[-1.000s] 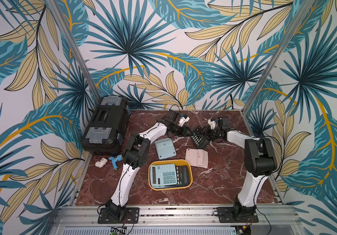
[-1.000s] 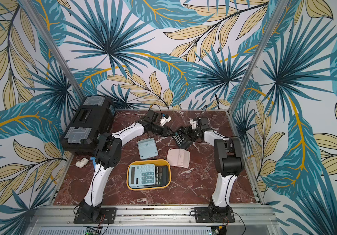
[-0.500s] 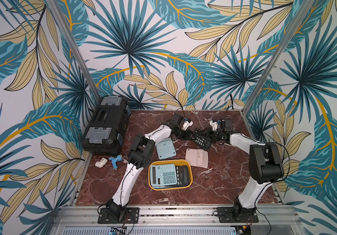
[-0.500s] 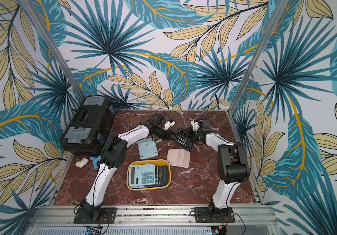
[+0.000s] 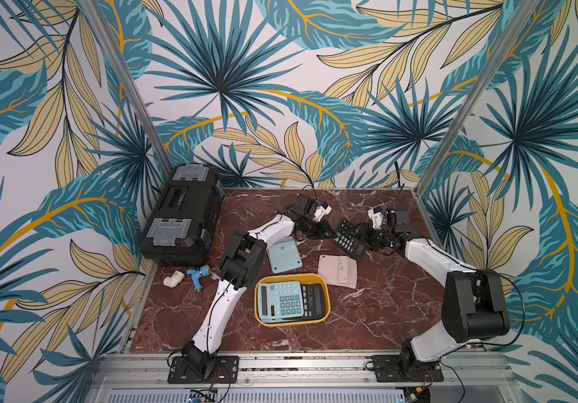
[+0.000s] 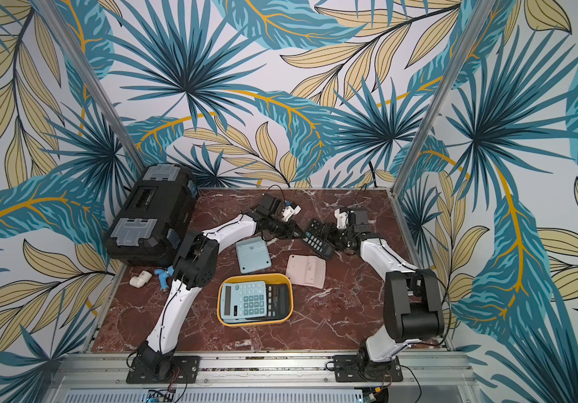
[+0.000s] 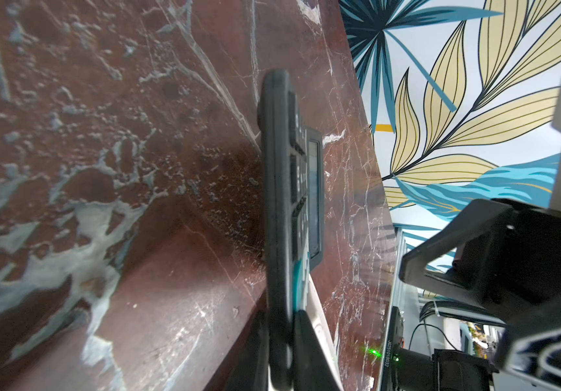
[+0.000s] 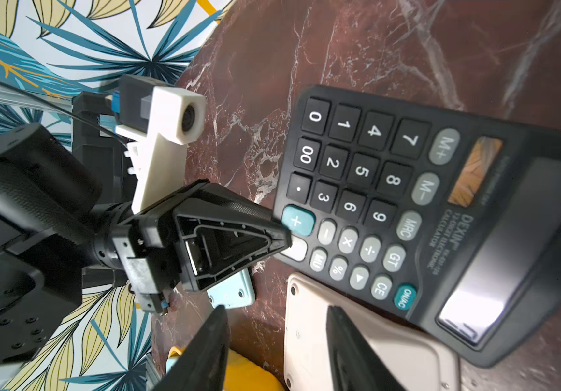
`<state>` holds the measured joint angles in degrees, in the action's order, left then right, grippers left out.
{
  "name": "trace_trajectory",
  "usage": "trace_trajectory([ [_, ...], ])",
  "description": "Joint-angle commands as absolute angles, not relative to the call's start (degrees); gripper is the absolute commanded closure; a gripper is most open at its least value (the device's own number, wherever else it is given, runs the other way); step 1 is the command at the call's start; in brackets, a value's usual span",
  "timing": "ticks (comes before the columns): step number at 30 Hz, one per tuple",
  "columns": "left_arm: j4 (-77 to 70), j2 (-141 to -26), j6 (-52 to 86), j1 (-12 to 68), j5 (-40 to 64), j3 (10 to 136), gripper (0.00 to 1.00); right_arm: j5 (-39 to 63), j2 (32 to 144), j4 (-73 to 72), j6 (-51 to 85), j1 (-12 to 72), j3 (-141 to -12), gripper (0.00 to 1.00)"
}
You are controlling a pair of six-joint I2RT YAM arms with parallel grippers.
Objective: Put the calculator in the storage box
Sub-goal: Pick up the calculator at the center of the board.
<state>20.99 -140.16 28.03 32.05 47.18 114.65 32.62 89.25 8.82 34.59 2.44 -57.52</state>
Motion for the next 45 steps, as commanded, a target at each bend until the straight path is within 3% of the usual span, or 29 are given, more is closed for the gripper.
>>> trace_trajectory([
  [1,16.5,-137.3,30.8,32.2,48.8,113.8,1.00,30.0,84.5,14.4,32.0,1.9,-55.8,0.41],
  [9,7.6,-127.1,35.9,31.8,43.1,105.5,1.00,29.4,76.4,17.0,32.0,1.3,-52.8,0.27],
  [19,-3.4,-112.1,43.1,30.9,35.6,88.2,1.00,28.8,67.3,21.5,30.7,1.3,-50.0,0.01],
  [37,-21.0,-82.4,58.5,30.6,29.2,50.8,1.00,29.4,58.3,25.5,33.0,1.3,-48.1,0.00],
  [45,-23.1,-71.9,60.9,26.8,32.4,38.6,1.00,37.9,60.2,9.9,45.3,1.3,-41.4,0.00],
])
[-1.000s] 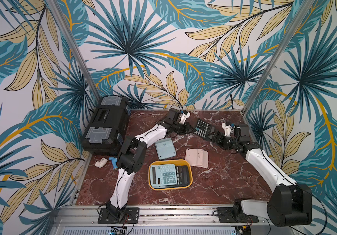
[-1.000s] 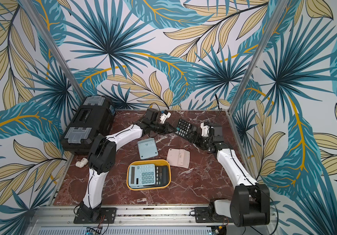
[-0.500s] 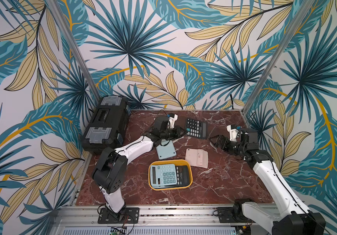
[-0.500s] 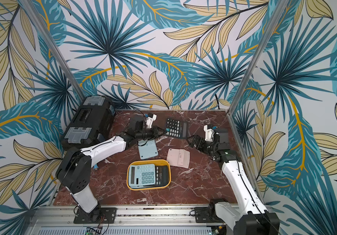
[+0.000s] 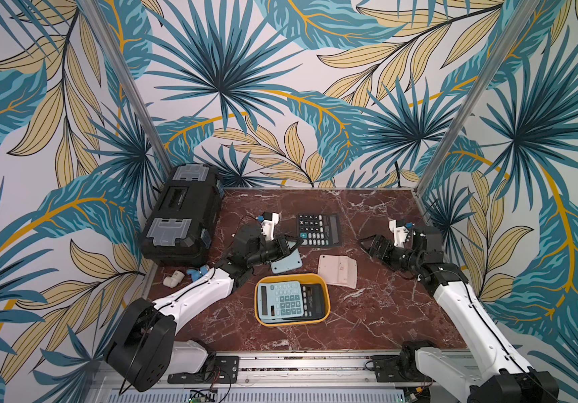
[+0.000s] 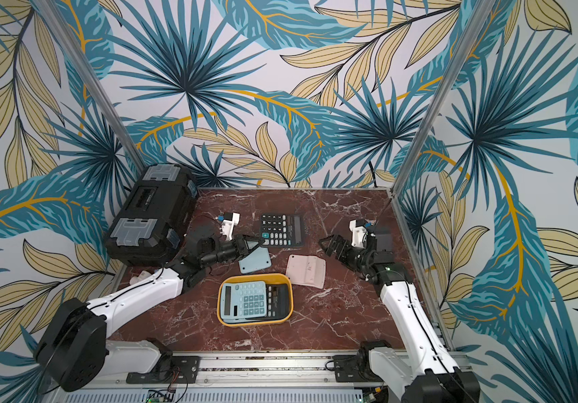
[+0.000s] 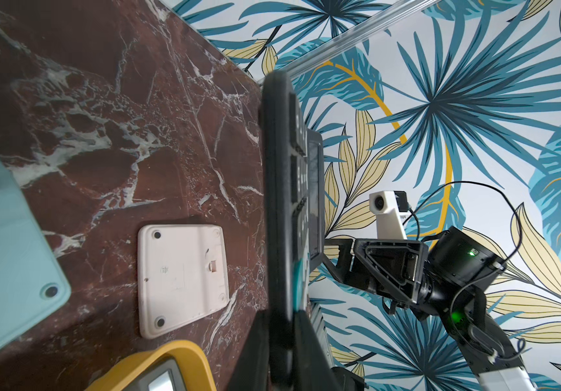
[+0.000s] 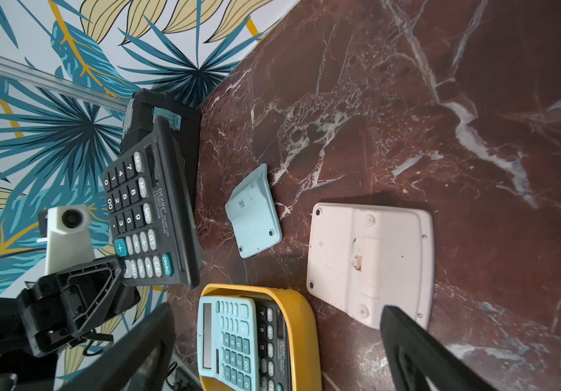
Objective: Put the calculator in the storage box
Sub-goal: Pick up the calculator at the center of the board.
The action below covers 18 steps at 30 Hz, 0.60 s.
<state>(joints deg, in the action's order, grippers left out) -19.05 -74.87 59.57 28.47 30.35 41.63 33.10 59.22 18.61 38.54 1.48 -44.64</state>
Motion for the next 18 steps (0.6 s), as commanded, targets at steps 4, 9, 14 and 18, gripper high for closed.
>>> trace_trajectory([
  [4,-23.5,-68.0,62.1,25.0,35.2,34.0,1.00,39.7,61.0,-3.5,53.7,1.6,-35.9,0.00],
  [9,-21.4,-63.5,62.4,24.3,36.2,29.4,1.00,39.0,62.9,-4.0,52.7,3.5,-35.5,0.01],
  [14,-21.5,-61.7,63.3,24.3,36.4,26.3,1.00,36.1,64.6,-5.5,51.2,8.2,-35.2,0.01],
  [18,-23.2,-61.8,64.6,24.3,36.8,25.1,1.00,37.0,66.9,-8.6,51.0,11.8,-35.9,0.00],
])
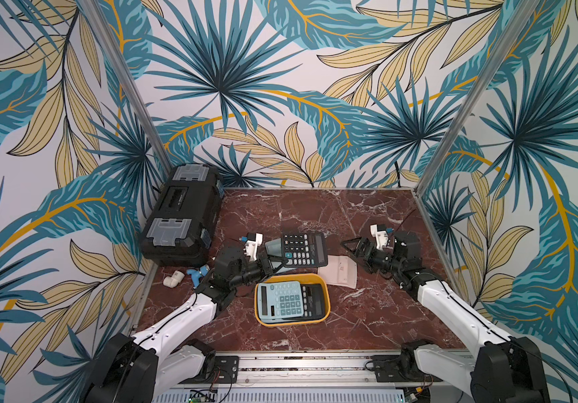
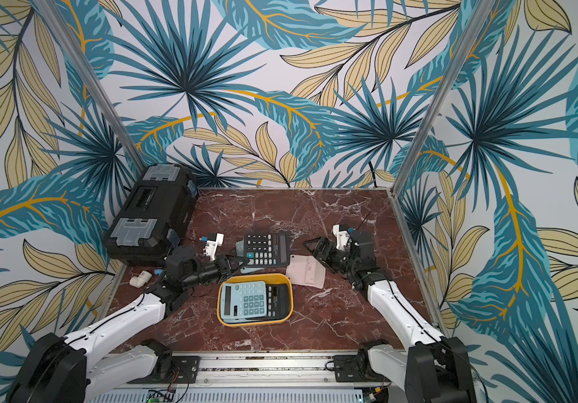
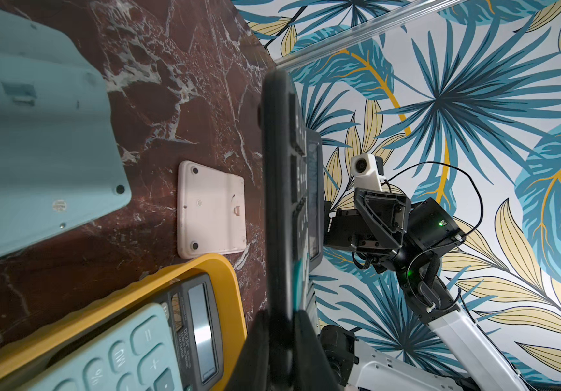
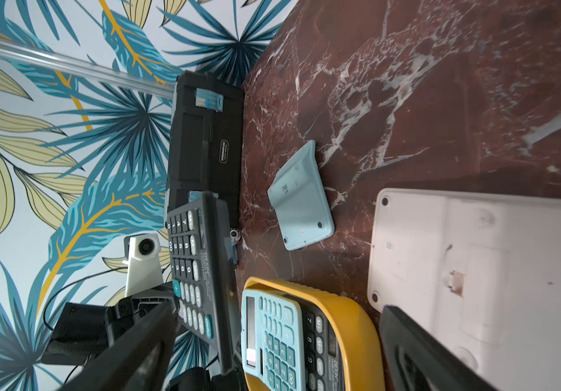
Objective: Put the calculator in the storage box
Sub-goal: Pick up the calculator at the center of the board.
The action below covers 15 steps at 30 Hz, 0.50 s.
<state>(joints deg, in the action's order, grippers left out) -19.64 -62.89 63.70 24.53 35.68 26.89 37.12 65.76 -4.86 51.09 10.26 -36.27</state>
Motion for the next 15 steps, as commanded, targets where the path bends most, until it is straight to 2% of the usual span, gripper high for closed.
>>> trace_trajectory([
  [1,-23.5,-61.8,64.9,24.2,36.6,24.9,1.00,38.2,67.7,-9.6,51.0,12.3,-36.2,0.01],
  [3,-23.5,-61.7,65.1,24.2,36.5,24.6,1.00,39.9,69.0,-13.1,51.2,13.0,-35.7,0.06],
  [8,-23.4,-61.5,65.4,24.2,37.1,23.7,1.00,40.0,70.6,-15.3,50.4,14.1,-35.7,0.27],
  [15,-23.2,-60.6,65.3,24.2,37.6,22.8,1.00,42.0,74.9,-16.2,49.9,15.2,-37.7,0.41],
])
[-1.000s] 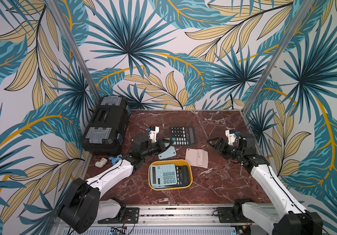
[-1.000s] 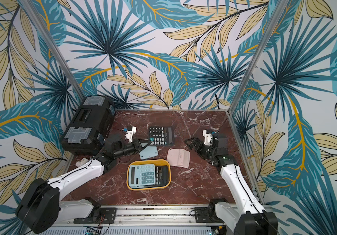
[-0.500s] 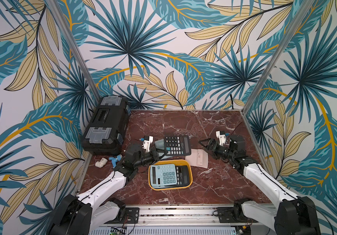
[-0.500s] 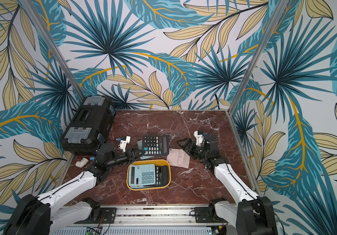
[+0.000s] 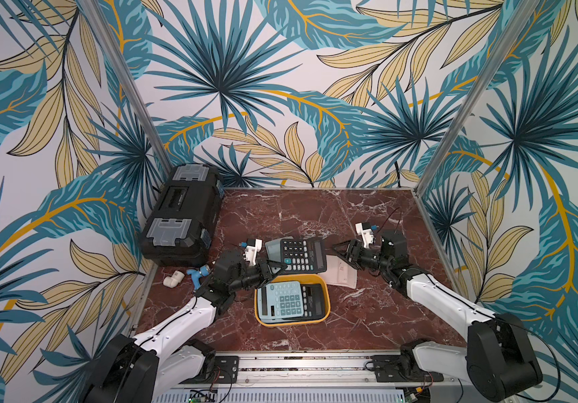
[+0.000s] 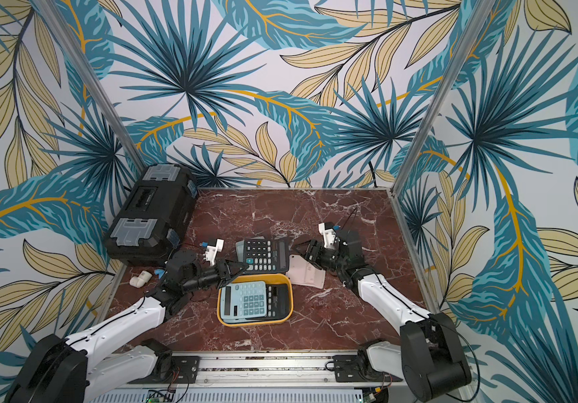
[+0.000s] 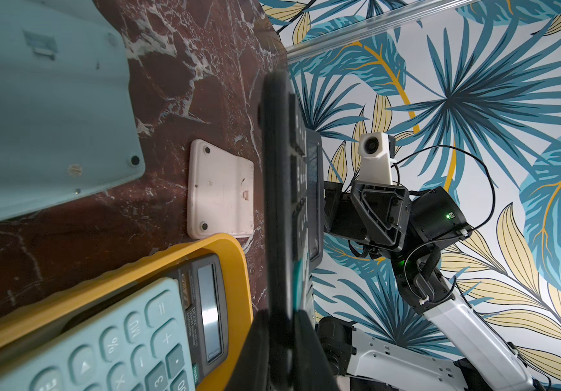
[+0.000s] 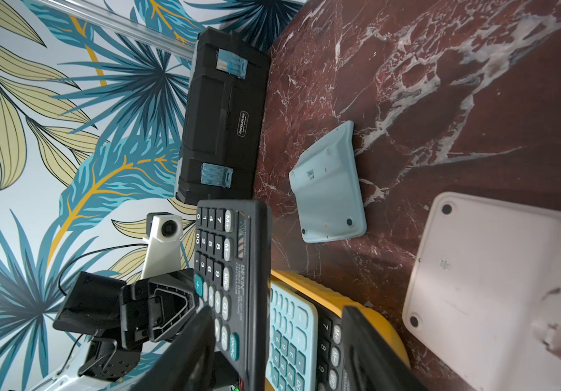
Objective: Put the calculator in the storage box
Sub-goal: Pick up the calculator at the center of the board.
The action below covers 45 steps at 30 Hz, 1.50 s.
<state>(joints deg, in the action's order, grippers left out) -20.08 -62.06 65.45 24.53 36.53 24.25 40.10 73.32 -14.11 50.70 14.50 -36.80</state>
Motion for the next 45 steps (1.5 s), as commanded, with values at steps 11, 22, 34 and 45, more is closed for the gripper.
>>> trace_trajectory([
  [11,-23.3,-60.6,65.1,24.3,38.1,22.5,1.00,42.8,79.6,-19.3,51.0,18.8,-39.9,0.64],
  [22,-23.4,-60.8,65.1,24.3,38.1,22.3,1.00,43.0,80.2,-18.9,50.9,19.5,-40.1,0.72],
  [34,-23.4,-60.7,65.2,24.3,38.2,22.4,1.00,43.0,81.4,-19.0,50.6,20.3,-40.2,0.86],
  [45,-15.4,-57.7,61.0,24.3,35.6,24.2,0.82,41.7,79.3,-15.3,48.9,20.3,-40.2,1.00],
])
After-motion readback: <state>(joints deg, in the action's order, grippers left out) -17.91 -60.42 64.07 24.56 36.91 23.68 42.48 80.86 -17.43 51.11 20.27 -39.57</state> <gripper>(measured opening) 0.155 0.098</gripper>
